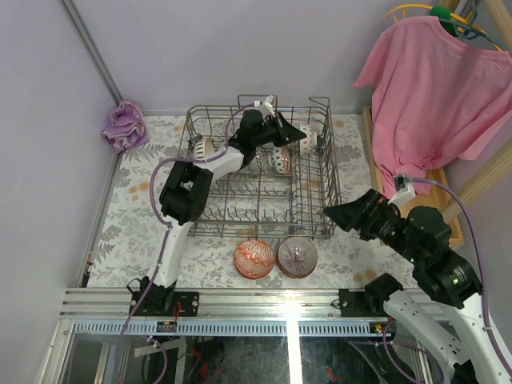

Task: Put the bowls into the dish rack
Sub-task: Adjust the bowl in the dish rack.

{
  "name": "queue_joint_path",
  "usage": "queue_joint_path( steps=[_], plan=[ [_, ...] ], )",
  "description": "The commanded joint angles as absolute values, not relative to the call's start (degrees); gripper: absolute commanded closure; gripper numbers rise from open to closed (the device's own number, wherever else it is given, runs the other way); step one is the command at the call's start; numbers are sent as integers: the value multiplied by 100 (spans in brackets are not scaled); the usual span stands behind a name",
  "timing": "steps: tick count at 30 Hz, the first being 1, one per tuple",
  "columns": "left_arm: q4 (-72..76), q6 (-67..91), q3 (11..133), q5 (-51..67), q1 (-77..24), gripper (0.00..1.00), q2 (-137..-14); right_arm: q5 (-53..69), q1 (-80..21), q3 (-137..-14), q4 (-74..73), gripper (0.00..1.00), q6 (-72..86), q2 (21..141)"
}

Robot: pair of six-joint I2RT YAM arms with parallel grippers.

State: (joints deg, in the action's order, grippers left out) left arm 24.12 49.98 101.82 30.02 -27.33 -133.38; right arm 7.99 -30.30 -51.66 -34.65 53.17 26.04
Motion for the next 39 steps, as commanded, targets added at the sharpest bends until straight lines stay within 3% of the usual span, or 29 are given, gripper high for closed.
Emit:
queue_joint_path(
  steps=[1,14,24,39],
  plan=[
    [4766,6498,9842,3518,-2511,100,-13367,969,-3008,-5116,-3157,1,5411,2680],
    [5431,7861,10318,3803,-2543,100,-14105,1046,-3010,-5037,-3020,1,5501,2704],
    [4324,7814,10774,4172,-2559,100,-14457,1052,-3006,-5183,-2908,1,5416,2935],
    [3279,8111,11488,4587,-2540,100,-15181,851,-3006,-6641,-2990,0,4777,4236]
  ],
)
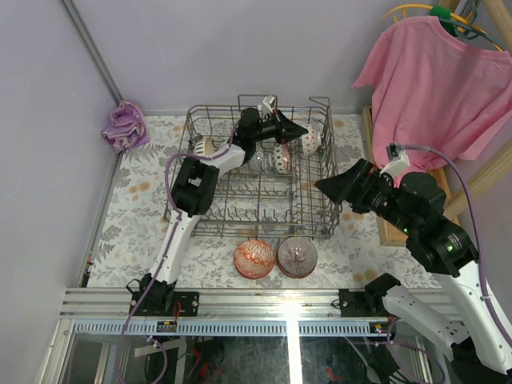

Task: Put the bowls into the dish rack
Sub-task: Adjust the bowl in the dish rack.

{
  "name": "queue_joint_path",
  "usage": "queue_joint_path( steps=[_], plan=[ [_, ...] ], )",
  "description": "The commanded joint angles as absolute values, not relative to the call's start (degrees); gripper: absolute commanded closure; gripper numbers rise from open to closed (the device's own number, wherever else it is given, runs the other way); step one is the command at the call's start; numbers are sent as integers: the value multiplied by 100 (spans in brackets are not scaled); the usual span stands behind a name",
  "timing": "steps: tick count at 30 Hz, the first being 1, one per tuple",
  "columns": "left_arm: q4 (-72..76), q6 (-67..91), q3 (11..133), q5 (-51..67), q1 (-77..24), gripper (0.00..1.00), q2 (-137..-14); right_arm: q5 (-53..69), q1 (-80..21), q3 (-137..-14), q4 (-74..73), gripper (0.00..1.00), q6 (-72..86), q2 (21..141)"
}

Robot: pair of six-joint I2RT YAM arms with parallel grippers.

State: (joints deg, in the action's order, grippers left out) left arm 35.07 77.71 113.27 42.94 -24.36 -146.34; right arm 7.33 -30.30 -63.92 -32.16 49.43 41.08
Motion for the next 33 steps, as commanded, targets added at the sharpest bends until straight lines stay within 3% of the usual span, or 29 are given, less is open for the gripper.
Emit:
queue_joint_path(
  steps=[1,24,33],
  plan=[
    [3294,8187,11518,4608,-2542,100,-15242,864,-3006,-6668,-2960,0,4781,4270],
    [2753,8011,10742,4249,-2337,98,-15244,1140,-3008,-7495,-2749,5,4545,5609],
    [2582,7912,10629,4215,-2306,97,-15332,-63,-3023,-9360,-3695,25,3701,7638]
  ],
)
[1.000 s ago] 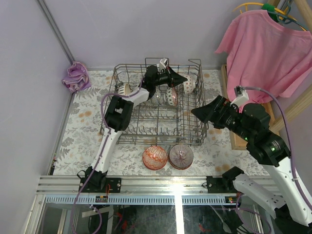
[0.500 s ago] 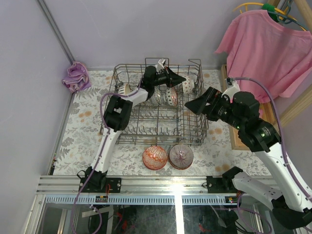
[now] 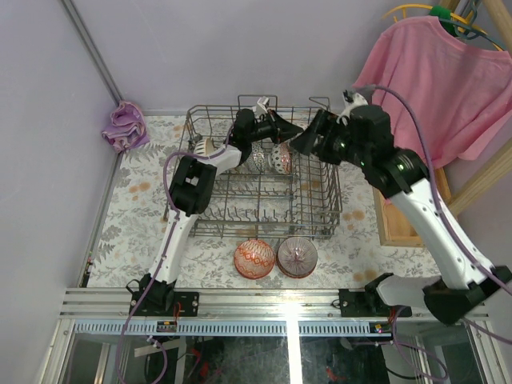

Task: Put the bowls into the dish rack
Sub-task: Adjust the bowl in the dish rack.

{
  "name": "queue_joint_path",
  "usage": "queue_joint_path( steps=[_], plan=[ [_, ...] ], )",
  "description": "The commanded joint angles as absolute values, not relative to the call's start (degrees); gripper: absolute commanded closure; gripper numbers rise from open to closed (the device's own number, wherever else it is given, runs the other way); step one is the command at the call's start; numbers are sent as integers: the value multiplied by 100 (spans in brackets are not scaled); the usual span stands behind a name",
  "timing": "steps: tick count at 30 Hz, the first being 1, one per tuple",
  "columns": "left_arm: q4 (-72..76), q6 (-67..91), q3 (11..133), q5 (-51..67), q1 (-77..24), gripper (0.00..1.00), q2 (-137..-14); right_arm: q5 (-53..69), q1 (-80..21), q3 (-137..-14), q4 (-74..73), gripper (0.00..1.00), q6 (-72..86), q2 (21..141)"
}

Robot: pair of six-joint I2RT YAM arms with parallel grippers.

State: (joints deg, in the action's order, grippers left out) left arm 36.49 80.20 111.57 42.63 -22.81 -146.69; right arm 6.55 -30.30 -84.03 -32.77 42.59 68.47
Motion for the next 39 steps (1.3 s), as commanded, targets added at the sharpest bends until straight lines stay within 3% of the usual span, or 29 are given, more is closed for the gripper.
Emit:
queue_joint_path(
  steps=[1,6,15,19,28,39],
  plan=[
    [2541,7881,10622,4211,-2297,97,-15343,-299,-3031,-9678,-3854,27,3599,7901],
    [2501,7875,10573,4214,-2251,96,-15365,-1384,-3067,-11028,-4656,32,3312,9234],
    [1813,7539,10720,4119,-2159,87,-15348,-1872,-3067,-12479,-5457,32,3076,10467],
    [1709,7475,10702,4075,-2127,80,-15314,-1830,-3068,-12326,-5415,32,3098,10498],
    [1287,7284,10782,3919,-2116,77,-15321,-1757,-3067,-12278,-5403,31,3081,10459],
    [1151,7212,11000,3817,-2116,66,-15216,-1639,-3067,-12275,-5447,31,3062,10438]
  ],
)
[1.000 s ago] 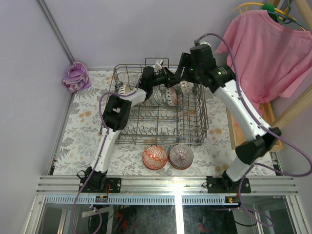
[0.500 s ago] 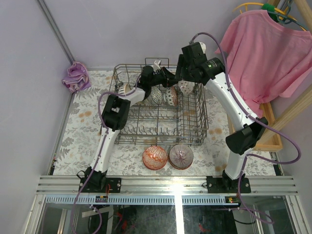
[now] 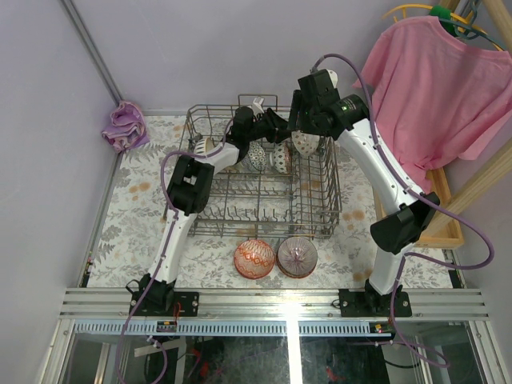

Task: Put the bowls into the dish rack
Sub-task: Adjust the bowl in the dish rack.

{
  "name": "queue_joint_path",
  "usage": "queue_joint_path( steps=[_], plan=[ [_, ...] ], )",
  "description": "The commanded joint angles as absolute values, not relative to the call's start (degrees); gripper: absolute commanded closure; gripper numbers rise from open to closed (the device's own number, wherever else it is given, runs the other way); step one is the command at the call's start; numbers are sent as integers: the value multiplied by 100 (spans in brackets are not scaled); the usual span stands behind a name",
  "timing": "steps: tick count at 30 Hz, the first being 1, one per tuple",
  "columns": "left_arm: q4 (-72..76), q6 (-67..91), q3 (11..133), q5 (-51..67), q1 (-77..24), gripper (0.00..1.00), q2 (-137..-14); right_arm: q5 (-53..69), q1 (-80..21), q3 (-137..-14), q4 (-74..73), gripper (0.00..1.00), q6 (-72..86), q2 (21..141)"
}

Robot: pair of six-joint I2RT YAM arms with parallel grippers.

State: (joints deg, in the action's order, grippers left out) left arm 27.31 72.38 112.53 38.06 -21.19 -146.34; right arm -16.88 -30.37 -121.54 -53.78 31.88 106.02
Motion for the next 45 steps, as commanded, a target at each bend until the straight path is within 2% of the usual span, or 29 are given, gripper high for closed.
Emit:
queue_joint_path(
  steps=[1,6,14,16,19,21,23,24,38,42,45],
  plan=[
    [1157,7200,11029,3814,-2118,61,-15205,-1620,-3067,-12283,-5449,31,3059,10437],
    [1187,7215,11187,3780,-2118,50,-15221,-1595,-3070,-12302,-5484,30,3041,10419],
    [1738,7477,11434,3930,-2149,41,-15336,-1568,-3072,-12229,-5460,29,3011,10365],
    [1909,7562,11461,3975,-2174,27,-15346,-1543,-3067,-12170,-5421,29,3014,10330],
    [2026,7606,11432,4005,-2209,23,-15308,-1511,-3068,-12146,-5410,29,3005,10297],
    [2094,7620,11361,4030,-2232,14,-15270,-1511,-3067,-12134,-5414,29,3004,10270],
    [2178,7618,11232,4025,-2239,9,-15207,-1486,-3068,-12119,-5407,29,3005,10242],
    [2164,7601,11165,4019,-2241,1,-15179,-1480,-3067,-12100,-5409,29,3011,10224],
    [1961,7119,11139,4048,-2243,0,-14949,-1409,-3067,-11941,-5412,29,3027,10009],
    [495,6088,11551,3553,-2235,0,-14652,-1397,-3067,-11909,-5424,29,3027,9969],
    [-82,5723,11769,3332,-2203,0,-14559,-1379,-3067,-11874,-5401,29,3032,9925]
  ],
)
